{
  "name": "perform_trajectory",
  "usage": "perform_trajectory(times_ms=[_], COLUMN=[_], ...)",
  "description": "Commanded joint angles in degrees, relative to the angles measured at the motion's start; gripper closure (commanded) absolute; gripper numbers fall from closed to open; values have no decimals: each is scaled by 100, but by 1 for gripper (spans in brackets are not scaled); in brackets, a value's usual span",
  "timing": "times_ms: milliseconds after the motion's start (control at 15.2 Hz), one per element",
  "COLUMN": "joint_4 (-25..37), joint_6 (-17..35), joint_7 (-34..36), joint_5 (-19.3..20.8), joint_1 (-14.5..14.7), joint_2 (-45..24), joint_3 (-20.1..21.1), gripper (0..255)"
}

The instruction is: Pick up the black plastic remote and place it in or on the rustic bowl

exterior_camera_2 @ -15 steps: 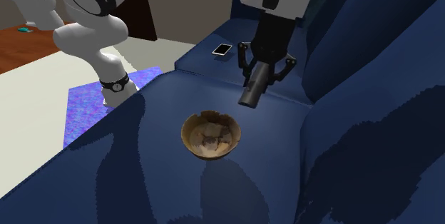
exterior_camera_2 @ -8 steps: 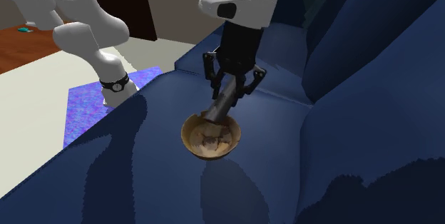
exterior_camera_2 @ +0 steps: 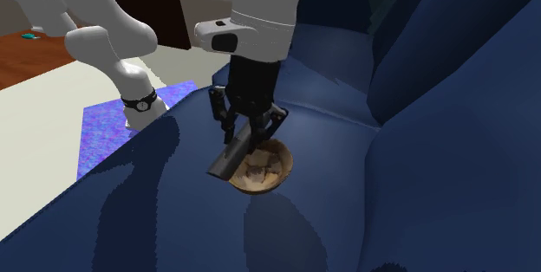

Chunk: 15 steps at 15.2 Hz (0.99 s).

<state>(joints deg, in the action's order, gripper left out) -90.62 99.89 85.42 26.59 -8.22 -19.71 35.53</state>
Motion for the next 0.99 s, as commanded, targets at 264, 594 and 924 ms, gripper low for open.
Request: perform_trajectory(times_ms=[264, 594, 924], joint_4=[-316, -408, -407], joint_6=[379, 494, 494], joint_7=[147, 194, 194], joint_5=[96, 131, 131], joint_1=[-8, -9, -9], joint_2=[-106, -145, -145], joint_3=[-35, -49, -49], gripper=[255, 255, 0])
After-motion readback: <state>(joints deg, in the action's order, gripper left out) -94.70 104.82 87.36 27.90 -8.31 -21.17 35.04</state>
